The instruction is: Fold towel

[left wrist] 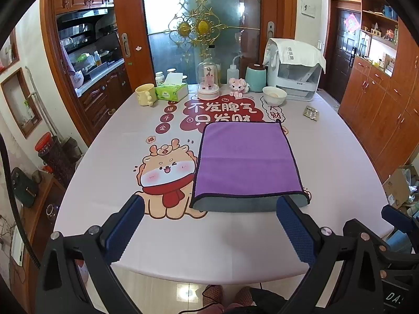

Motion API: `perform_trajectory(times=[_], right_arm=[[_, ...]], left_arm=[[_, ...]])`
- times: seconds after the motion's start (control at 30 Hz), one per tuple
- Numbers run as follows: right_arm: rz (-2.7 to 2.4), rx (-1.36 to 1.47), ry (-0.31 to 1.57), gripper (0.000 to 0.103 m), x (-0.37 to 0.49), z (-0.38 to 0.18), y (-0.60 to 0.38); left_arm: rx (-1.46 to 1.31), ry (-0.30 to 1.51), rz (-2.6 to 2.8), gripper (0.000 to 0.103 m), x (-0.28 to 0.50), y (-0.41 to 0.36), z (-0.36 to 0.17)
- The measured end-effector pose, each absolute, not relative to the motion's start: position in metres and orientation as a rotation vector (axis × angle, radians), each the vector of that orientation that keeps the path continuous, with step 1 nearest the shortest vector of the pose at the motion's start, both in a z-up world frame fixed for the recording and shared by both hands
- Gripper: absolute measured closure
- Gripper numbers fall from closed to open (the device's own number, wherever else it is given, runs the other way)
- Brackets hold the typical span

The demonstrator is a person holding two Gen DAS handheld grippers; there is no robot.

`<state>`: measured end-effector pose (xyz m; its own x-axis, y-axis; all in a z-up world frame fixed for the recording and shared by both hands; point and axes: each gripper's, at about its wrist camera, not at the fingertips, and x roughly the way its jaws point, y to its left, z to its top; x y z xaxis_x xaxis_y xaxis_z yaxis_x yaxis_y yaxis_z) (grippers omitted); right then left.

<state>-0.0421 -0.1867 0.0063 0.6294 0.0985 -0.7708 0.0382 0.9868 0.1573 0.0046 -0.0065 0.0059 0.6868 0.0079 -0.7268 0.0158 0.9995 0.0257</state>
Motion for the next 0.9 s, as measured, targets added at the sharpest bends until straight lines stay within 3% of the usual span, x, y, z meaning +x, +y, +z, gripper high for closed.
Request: perform_trajectory(times=[0.9], right_arm=[[-0.017, 0.137, 0.919, 0.007, -0.044, 0.013, -0.178]], left_arm=[[0.005, 0.855, -0.027, 0.003, 0.008, 0.008, -0.007]])
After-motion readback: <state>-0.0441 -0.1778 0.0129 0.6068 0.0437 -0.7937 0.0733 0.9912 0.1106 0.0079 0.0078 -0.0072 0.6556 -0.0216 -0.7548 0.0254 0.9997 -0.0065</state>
